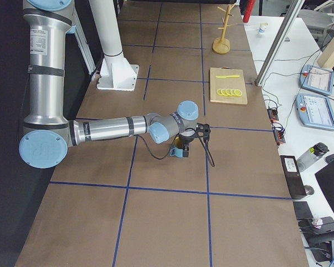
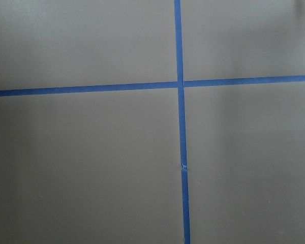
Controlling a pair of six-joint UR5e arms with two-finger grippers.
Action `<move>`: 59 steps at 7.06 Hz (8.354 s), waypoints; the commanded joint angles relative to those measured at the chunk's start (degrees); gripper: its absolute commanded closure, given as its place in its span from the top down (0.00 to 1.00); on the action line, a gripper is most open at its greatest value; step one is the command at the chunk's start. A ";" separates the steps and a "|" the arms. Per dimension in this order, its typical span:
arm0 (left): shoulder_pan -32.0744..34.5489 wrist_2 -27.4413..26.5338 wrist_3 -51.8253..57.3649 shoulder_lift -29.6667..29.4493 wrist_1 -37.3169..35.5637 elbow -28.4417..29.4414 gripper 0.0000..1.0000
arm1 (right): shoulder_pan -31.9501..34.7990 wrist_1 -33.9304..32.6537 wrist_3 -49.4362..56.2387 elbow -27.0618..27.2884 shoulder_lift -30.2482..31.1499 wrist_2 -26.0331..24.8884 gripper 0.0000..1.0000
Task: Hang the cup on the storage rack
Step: 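Lower the right gripper onto the teal mug rim and grasp it, then carry the teal mug with the right gripper to the table center, then release the mug upright and raise the right gripper away, then move the left gripper to the mug and grasp its rim while the right arm withdraws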
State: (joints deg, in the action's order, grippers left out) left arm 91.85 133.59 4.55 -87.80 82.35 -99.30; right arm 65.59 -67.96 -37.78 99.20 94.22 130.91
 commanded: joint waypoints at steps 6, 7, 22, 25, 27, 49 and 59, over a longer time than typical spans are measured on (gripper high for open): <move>0.00 0.00 -0.06 0.09 -0.09 -0.81 1.00 | -2.23 0.20 -0.01 -0.85 -0.01 -0.65 0.15; 0.00 0.00 -0.06 0.09 -0.09 -0.72 1.00 | -2.23 0.20 -0.01 -0.85 -0.01 -1.26 0.06; 0.00 0.09 -0.15 0.09 -0.09 -0.72 1.00 | -36.74 -31.61 -88.56 7.77 -41.57 -26.20 0.00; 0.00 0.09 -0.15 0.18 -0.09 -0.81 1.00 | -41.06 -35.66 -94.37 0.67 -48.24 -30.97 0.00; 0.00 0.09 -0.15 0.09 0.00 -0.81 1.00 | -41.25 -35.75 -97.21 -4.09 -52.20 -30.98 0.00; -39.17 -2.28 -33.05 -17.05 14.85 -18.22 1.00 | -4.44 -35.40 -13.73 9.69 -27.28 -1.20 1.00; -72.86 -42.98 -44.09 -29.62 38.58 0.68 0.97 | 4.45 -35.40 18.54 8.81 -16.27 1.54 1.00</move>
State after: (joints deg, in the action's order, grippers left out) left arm 19.89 92.30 -39.32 -116.24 120.82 -100.28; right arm 70.04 -103.37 -19.14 107.91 77.91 132.48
